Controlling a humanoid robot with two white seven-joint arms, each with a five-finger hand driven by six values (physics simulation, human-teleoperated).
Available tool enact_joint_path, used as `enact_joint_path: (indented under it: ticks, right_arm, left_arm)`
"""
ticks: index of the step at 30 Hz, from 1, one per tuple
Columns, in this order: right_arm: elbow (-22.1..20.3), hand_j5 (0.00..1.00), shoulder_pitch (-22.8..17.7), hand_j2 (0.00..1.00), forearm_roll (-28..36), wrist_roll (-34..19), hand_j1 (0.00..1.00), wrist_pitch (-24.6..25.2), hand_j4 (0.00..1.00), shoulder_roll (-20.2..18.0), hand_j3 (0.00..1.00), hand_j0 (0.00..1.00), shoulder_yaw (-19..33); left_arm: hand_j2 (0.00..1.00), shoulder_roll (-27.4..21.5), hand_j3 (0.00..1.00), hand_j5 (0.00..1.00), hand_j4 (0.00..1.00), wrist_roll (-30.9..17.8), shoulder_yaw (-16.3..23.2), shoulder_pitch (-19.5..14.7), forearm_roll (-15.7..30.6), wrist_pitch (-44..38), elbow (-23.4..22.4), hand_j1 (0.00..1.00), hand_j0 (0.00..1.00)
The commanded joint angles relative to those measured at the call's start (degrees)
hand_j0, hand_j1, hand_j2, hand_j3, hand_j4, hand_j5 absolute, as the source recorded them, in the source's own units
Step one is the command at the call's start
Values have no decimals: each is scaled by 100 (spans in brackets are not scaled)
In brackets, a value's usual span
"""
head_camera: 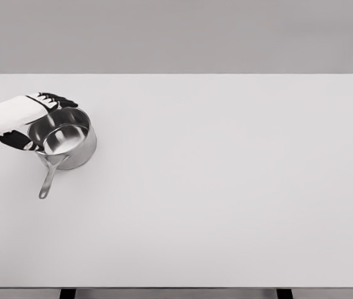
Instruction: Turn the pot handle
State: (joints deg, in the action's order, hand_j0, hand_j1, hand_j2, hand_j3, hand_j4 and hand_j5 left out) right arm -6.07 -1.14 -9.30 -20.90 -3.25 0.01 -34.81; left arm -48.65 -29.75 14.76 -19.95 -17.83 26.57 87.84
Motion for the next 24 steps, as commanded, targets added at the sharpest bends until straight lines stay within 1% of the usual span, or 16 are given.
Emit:
enact_joint_path:
  ticks: [1,4,6,8,10,11,13,14,16,17,18,19,20,21,22,24]
  right_arm:
    - [9,100,0,100,7,-2,100,9,100,-1,100,100,0]
    - [35,100,-35,100,-1,-2,100,27,100,-1,100,100,0]
    - [35,100,-70,100,-1,-2,100,27,100,-1,100,100,0]
    - [35,100,-70,100,-1,-2,100,27,100,-1,100,100,0]
    - [35,100,-70,100,-1,-2,100,27,100,-1,100,100,0]
    - [35,100,-70,100,-1,-2,100,27,100,-1,100,100,0]
    - [35,100,-70,100,-1,-2,100,27,100,-1,100,100,0]
    - [35,100,-70,100,-1,-2,100,27,100,-1,100,100,0]
    - [35,100,-70,100,-1,-2,100,27,100,-1,100,100,0]
    - [35,100,-70,100,-1,-2,100,27,100,-1,100,100,0]
    - [35,100,-70,100,-1,-2,100,27,100,-1,100,100,0]
    - [35,100,-70,100,-1,-2,100,27,100,-1,100,100,0]
    - [35,100,-70,100,-1,-2,100,27,100,-1,100,100,0]
    - [35,100,-70,100,-1,-2,100,27,100,-1,100,100,0]
    - [35,100,-70,100,-1,-2,100,27,100,-1,100,100,0]
    - [35,100,-70,100,-1,-2,100,27,100,-1,100,100,0]
  left_arm:
    - [100,13,100,100,100,-31,18,0,26,-38,22,100,100]
    - [100,13,100,100,100,-154,27,-44,34,-56,40,100,100]
    - [100,4,100,100,100,-171,115,-202,34,-56,49,100,100]
    - [100,13,100,100,100,-330,326,-421,52,-56,101,100,100]
    - [100,-31,100,100,100,-338,607,-782,69,-12,400,100,100]
    - [100,-57,100,100,100,-338,625,-826,70,6,549,100,100]
    - [100,-66,100,100,100,-391,634,-835,78,41,1147,100,100]
    - [100,-75,100,100,100,-409,677,-835,87,50,1314,100,100]
    - [100,-128,100,100,100,-523,906,-888,464,462,1332,100,100]
    - [100,-163,100,100,100,-523,1081,-1071,754,621,1323,100,100]
    - [100,-215,100,100,100,-525,1711,-1475,1533,674,1323,100,100]
    - [100,-224,100,100,100,-525,2372,-1731,2458,744,1323,100,100]
    - [100,-216,100,100,100,-525,3014,-1889,2610,843,1323,100,100]
    - [100,-224,100,100,100,-525,3331,-2039,2610,843,1323,100,100]
    - [100,-329,100,100,100,-525,3429,-2092,2601,843,1315,100,100]
    - [100,-848,100,100,100,-525,3464,-2153,2592,843,1262,100,100]
